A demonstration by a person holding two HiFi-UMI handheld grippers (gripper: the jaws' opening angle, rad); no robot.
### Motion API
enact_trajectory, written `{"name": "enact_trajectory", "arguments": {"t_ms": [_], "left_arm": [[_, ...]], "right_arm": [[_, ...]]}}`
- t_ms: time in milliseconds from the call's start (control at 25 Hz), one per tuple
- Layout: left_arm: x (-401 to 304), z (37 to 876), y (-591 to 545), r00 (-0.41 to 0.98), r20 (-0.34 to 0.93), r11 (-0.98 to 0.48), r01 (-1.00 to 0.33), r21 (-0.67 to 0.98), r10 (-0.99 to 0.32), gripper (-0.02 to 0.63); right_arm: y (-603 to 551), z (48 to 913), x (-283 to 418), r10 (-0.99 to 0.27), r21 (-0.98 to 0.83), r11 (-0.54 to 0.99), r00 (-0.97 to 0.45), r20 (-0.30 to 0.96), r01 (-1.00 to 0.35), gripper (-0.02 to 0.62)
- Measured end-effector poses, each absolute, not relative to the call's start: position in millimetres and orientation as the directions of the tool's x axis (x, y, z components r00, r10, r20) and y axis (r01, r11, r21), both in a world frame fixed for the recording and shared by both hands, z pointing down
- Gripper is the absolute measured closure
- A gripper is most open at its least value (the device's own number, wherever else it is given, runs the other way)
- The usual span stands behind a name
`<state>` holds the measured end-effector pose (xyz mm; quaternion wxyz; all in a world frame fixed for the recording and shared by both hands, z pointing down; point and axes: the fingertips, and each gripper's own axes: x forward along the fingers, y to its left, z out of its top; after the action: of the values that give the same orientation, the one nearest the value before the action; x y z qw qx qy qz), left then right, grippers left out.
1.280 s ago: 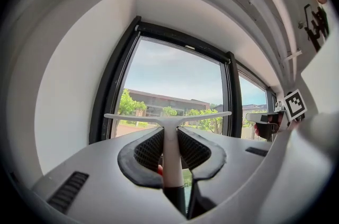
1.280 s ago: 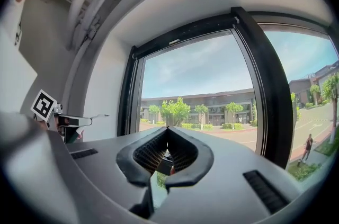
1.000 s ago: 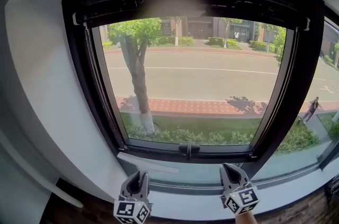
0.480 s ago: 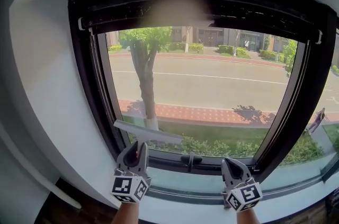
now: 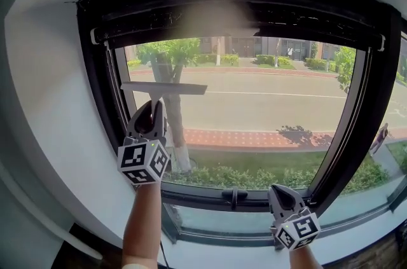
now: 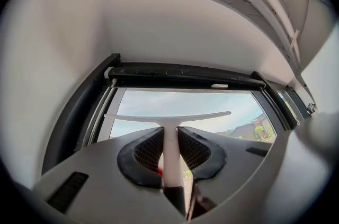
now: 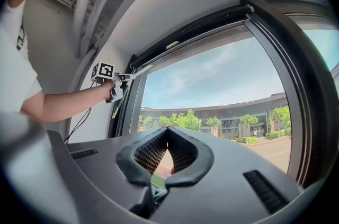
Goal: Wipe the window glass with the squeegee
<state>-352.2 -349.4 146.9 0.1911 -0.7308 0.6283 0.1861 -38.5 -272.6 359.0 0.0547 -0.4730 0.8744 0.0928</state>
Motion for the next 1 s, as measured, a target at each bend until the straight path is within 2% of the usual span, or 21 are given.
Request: {"name": "enact_trajectory", "arguments": {"t_ms": [400,1000], "left_arm": [[-367.4,77.7,-401.0,0.124,-0.515,-0.116,-0.992,-0.047,-0.848,0.515],[-382.3,40.4,-437.4,0.103,-0.518,-0.099,-0.994,-0.036,-0.849,0.515]], "right_arm": [[-296.8,245.0,-79.6,-0.756,0.205,0.530,-0.568,-0.325,-0.823,0.584],[-291.2,266.6,-98.0,-0.748,0.203,0.553,-0.589,-0.306,-0.808,0.584]]}}
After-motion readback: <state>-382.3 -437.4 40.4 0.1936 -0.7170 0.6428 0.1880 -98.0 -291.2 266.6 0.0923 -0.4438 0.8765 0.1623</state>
